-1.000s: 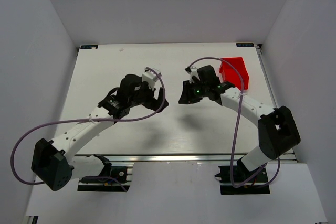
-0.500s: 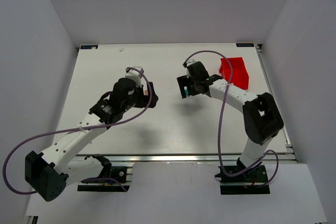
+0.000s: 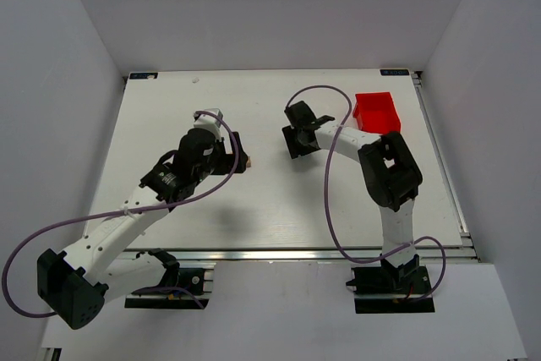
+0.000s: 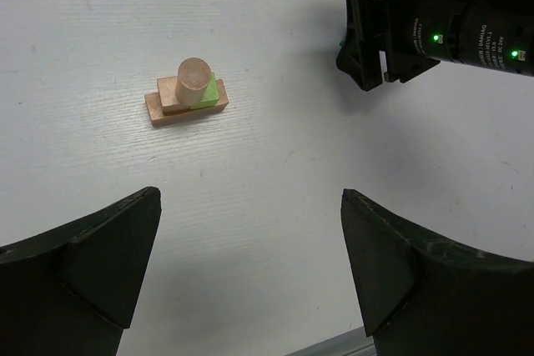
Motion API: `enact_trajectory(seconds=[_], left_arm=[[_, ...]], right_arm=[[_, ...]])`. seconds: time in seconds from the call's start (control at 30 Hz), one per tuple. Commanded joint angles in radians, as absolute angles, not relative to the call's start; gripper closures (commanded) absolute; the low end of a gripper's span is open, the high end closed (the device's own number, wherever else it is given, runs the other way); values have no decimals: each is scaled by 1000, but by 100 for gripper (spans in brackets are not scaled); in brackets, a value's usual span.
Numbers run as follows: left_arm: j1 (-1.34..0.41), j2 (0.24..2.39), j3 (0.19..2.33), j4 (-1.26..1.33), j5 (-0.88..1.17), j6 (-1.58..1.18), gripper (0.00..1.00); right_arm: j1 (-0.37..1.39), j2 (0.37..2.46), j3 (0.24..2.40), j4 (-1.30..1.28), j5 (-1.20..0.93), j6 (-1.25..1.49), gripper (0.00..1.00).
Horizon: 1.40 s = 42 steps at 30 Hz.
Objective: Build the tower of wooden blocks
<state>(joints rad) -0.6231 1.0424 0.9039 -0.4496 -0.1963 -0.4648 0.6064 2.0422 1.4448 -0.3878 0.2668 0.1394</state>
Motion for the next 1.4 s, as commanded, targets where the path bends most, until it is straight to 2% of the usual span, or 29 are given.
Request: enact_trajectory(seconds=[0.0,0.03,0.1,0.13,0.3,0.37,0.53,0.63,0.7,0.73,0.93,1.13,1.37], left_arm=[[-620,1014,896,-456,-213,-471,2],[-620,1012,894,-453,-213,-472,2],[-620,1014,896,-449,-212,-471,2],[-620,1017,899,-452,-209,-471,2],[-626,1019,919,-457,-196,-466,2],[-627,1014,922,-459,-195,-468,2],[-626,1005,919,-451,-189,-465,2],[-626,1020,928,-451,-166,-462,2],[-626,1029,937,-449,-138,-454,2],[-626,1034,946,-448,-126,-448,2],[-624,1071,959,-362,39,-437,2],[-615,1141,976,-258,141,-532,2],[-626,1183,965,-83,198,-682,2]], right_arm=[[603,2037,1468,-388,273,183,40],[601,2034,1456,-373,267,181,42],[600,2020,1416,-333,238,179,55],[597,2019,1408,-304,232,179,57],[591,2052,1428,-295,209,175,56],[584,2056,1420,-287,207,179,59],[572,2049,1388,-256,192,178,80],[571,2020,1364,-227,172,157,90],[571,1982,1315,-175,116,118,91],[569,1926,1292,-151,89,104,97],[569,1660,1088,63,-133,26,100],[575,1430,945,161,-360,6,100],[592,1309,867,305,-503,63,100]])
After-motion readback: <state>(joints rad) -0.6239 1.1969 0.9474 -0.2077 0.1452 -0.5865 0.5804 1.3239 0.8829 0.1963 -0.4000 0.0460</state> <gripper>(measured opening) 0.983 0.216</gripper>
